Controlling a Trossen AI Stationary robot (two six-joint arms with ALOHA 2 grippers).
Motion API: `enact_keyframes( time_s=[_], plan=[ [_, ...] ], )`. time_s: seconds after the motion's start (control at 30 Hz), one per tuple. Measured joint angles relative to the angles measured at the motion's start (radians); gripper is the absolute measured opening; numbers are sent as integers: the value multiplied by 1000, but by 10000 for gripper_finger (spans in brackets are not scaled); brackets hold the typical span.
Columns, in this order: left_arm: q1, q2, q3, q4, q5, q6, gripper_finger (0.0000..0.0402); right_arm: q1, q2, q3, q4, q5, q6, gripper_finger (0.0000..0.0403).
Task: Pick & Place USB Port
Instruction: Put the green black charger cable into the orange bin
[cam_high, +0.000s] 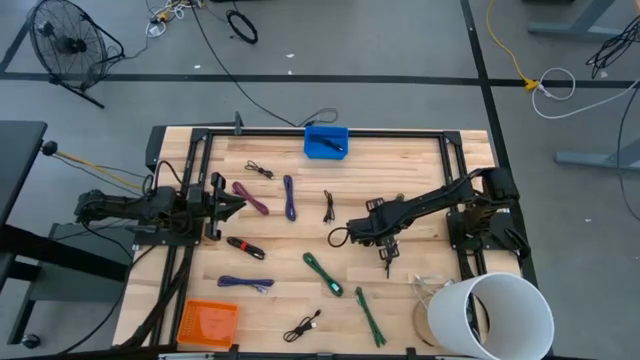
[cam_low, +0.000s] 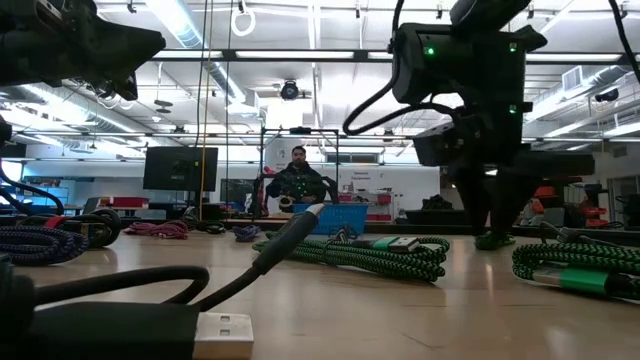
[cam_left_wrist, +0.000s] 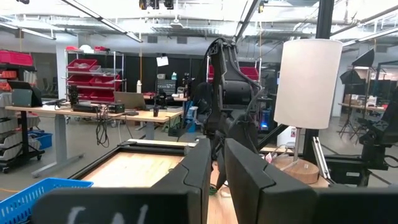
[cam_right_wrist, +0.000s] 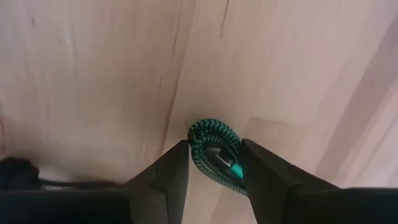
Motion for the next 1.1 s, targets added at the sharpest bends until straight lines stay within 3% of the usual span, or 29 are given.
enact_keyframes(
  time_s=[0.27,0.5,0.87,1.1],
  plan=[
    [0,0,0,0,0,0,53,0,0,-11,101,0,-23,149],
    [0,0,0,-1,0,0,53,0,-8,-114,240,11,-53,149],
    [0,0,0,-1,0,-18,53,-2,-40,-93,155,30,-45,126],
    [0,0,0,-7,0,-18,53,-10,-54,-68,52,90,-29,139]
  ],
)
